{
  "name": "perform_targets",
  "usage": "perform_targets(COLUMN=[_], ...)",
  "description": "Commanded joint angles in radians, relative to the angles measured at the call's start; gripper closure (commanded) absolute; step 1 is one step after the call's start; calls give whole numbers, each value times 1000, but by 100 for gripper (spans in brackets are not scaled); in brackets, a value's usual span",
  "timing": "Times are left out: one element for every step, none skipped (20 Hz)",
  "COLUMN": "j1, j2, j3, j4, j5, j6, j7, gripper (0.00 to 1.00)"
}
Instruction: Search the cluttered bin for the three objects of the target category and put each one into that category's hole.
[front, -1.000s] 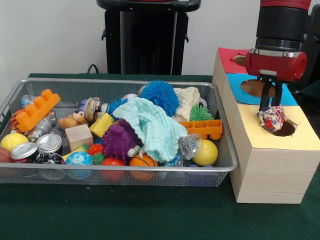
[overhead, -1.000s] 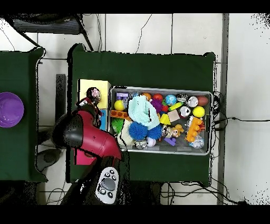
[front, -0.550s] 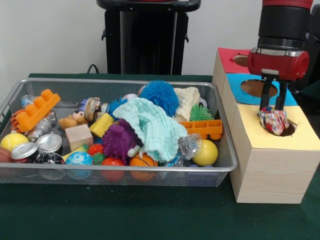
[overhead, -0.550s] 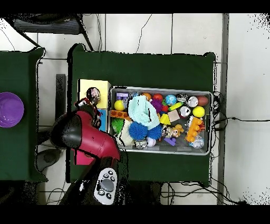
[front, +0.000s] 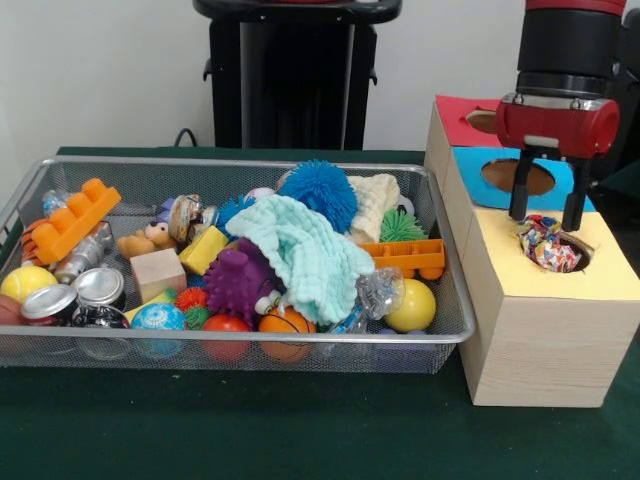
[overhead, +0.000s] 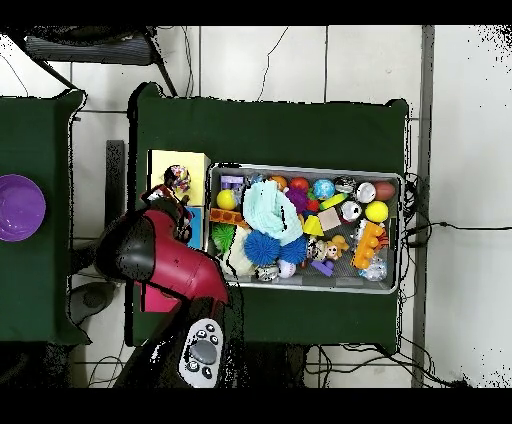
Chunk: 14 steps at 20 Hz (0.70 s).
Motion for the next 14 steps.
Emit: perform_targets(j1=[-18, -9, -6, 3, 6, 12, 19, 21, 23, 24, 24, 19, 8, 4], j2=[-42, -54, -66, -73, -82, -93, -102, -113, -124, -130, -136, -140, -141, -143], j3=[22, -5, -28, -54, -76, -99, -122, -139, -155, -162, -168, -163, -153, -149], j4=[51, 43, 37, 27, 19, 8, -3, -14, -24, -27, -31, -29, -25, -24], j5=[7, 8, 4, 1, -5, -9, -15, -23, -31, -35, -39, -40, -42, -47], j6=[77, 108, 132, 162, 188, 220, 252, 281, 310, 322, 334, 331, 321, 314], j7=[190, 180, 169, 162, 154, 154, 153, 154, 154, 155, 155, 152, 143, 135], gripper=[0, 0, 0, 0, 0, 0, 0, 0, 0, 0, 0, 0, 0, 0])
